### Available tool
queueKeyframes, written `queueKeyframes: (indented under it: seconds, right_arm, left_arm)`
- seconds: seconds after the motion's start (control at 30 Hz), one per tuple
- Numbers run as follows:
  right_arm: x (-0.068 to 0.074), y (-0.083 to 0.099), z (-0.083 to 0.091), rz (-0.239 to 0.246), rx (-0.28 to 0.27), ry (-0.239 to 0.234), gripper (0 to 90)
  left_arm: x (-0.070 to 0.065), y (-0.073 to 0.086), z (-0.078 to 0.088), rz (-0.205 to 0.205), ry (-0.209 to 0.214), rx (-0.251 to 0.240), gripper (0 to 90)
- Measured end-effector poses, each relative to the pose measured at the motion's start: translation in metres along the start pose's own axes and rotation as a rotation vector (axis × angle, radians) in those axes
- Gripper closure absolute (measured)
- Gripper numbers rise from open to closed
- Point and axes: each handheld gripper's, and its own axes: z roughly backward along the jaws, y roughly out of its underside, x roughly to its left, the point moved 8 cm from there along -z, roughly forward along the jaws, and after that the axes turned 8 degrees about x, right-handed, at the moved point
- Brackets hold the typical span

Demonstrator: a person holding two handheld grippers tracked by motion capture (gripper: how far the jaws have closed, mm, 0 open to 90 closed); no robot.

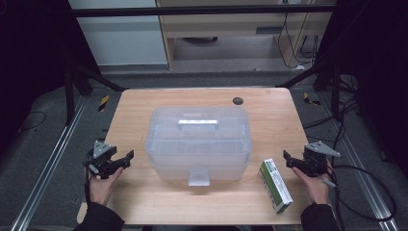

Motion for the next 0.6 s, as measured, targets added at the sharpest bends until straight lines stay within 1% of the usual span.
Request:
queueKeyframes:
  seconds: [0.03, 0.1, 0.13, 0.17, 0.23, 0.3, 0.33, 0.4, 0.53, 0.6]
  right_arm:
    - [0.001, 0.000, 0.001, 0.005, -0.002, -0.004, 16.1]
    - [0.003, -0.001, 0.000, 0.020, -0.001, -0.008, 15.9]
    - [0.005, -0.001, 0.000, 0.028, -0.002, -0.009, 15.7]
    - [0.006, -0.002, 0.001, 0.034, -0.001, -0.009, 15.6]
    - [0.007, -0.002, 0.001, 0.033, -0.004, -0.014, 15.6]
    - [0.009, -0.004, 0.002, 0.037, -0.007, -0.021, 15.5]
    - [0.009, -0.004, 0.002, 0.041, -0.008, -0.022, 15.5]
    - [0.009, -0.005, 0.003, 0.042, -0.007, -0.025, 15.5]
    - [0.009, -0.004, 0.003, 0.045, -0.003, -0.031, 15.5]
    - [0.009, -0.004, 0.003, 0.045, 0.000, -0.032, 15.5]
  left_arm:
    - [0.000, -0.002, 0.003, 0.000, 0.012, -0.008, 27.7]
    - [0.001, -0.004, 0.006, 0.000, 0.014, -0.016, 27.8]
    - [0.003, -0.008, 0.012, -0.021, 0.014, -0.029, 28.5]
    - [0.004, -0.010, 0.014, -0.021, 0.018, -0.036, 28.4]
    - [0.004, -0.012, 0.017, -0.025, 0.022, -0.044, 28.1]
    - [0.004, -0.016, 0.022, -0.022, 0.042, -0.054, 28.5]
    - [0.003, -0.019, 0.027, -0.019, 0.063, -0.057, 29.1]
    - [0.003, -0.020, 0.028, -0.019, 0.070, -0.058, 29.0]
    - [-0.001, -0.027, 0.037, -0.035, 0.092, -0.057, 28.3]
    - [-0.002, -0.028, 0.038, -0.037, 0.098, -0.056, 28.1]
